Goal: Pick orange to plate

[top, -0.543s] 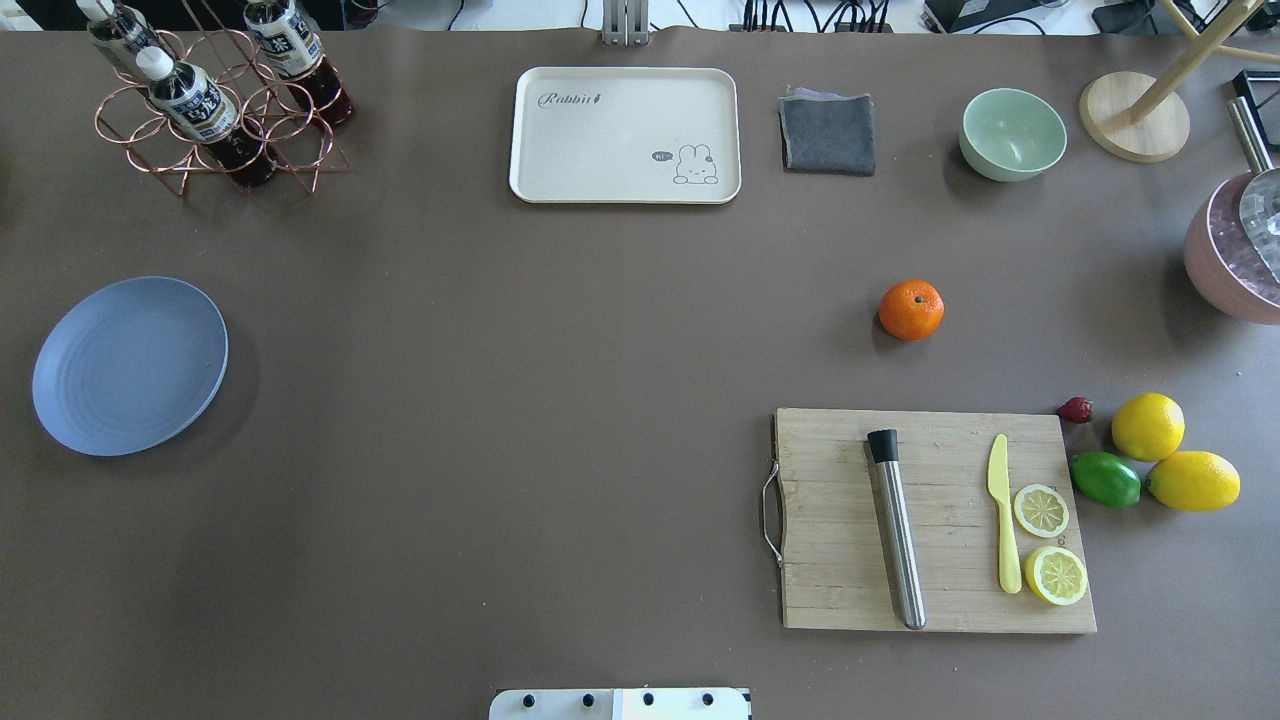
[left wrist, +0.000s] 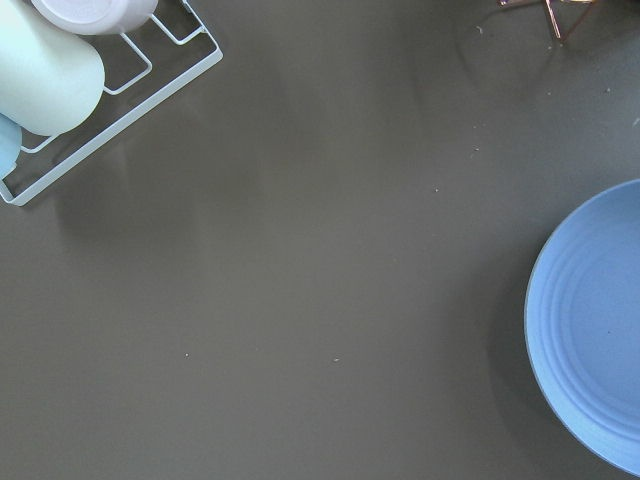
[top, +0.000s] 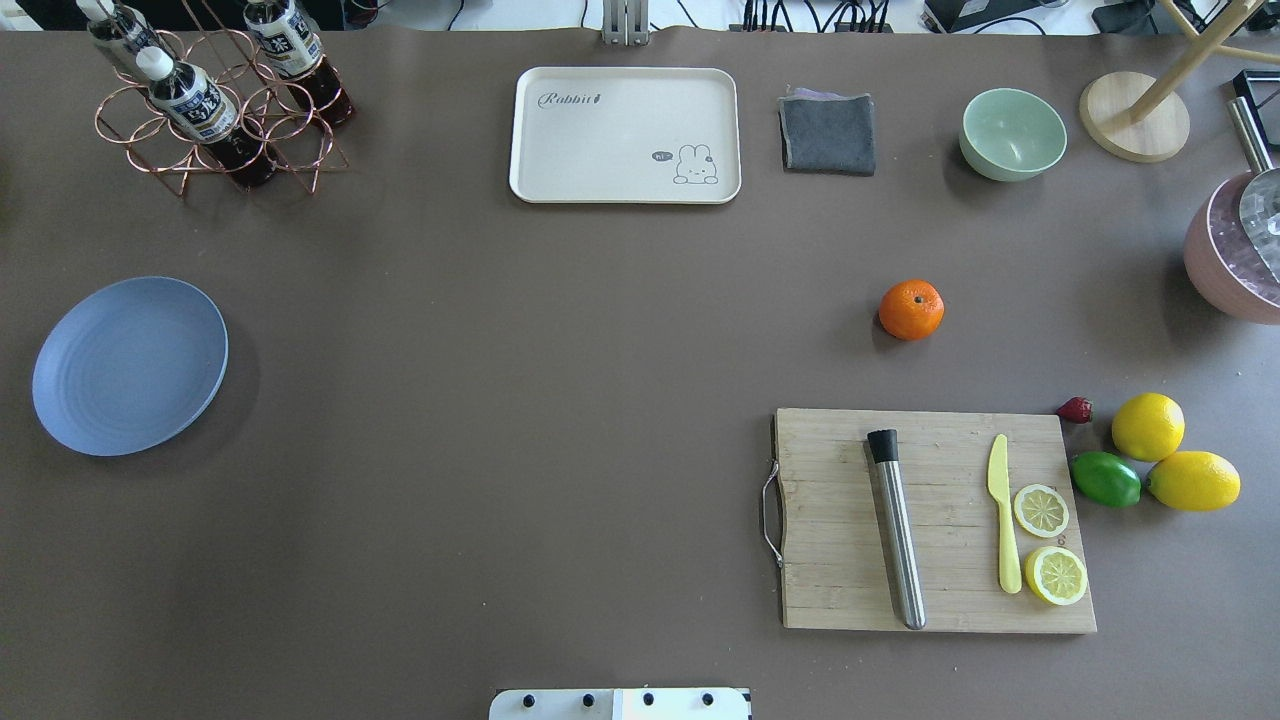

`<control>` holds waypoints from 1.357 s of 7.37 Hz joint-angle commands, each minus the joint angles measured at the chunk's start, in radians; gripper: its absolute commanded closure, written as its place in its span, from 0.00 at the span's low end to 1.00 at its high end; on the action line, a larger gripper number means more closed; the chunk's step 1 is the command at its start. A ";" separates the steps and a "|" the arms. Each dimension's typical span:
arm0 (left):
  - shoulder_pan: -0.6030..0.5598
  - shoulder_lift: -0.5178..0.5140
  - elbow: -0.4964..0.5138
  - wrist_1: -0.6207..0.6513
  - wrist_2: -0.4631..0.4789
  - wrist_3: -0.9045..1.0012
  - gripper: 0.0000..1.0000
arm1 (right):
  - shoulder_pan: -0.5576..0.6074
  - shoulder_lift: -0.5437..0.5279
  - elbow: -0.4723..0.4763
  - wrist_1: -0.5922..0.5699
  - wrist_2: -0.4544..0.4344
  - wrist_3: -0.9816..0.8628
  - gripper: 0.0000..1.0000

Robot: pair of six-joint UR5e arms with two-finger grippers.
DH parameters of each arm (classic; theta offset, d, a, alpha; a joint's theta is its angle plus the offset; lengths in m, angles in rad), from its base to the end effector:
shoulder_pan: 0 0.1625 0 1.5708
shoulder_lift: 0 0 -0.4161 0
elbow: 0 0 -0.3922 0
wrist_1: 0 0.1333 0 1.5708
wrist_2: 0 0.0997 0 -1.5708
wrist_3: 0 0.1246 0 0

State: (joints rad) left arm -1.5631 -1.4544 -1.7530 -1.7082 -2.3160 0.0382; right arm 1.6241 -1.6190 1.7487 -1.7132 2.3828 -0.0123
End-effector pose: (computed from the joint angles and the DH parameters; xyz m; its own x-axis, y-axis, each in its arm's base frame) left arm -0.0453 -0.4595 0.6196 0.7331 0.1798 -0.6560 -0.0356 0.9732 0.2270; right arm 0.0677 -0.4645 0.6144 0.6872 0.0336 0.7257 -0.0448 0.9990 -0.0038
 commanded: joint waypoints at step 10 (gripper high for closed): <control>-0.002 0.009 0.003 0.001 0.001 0.000 0.02 | -0.012 0.001 0.000 0.037 0.007 0.000 0.00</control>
State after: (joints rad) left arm -1.5635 -1.4465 -1.7507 -1.7085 -2.3148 0.0401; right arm 1.6137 -1.6183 1.7472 -1.6776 2.3899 -0.0122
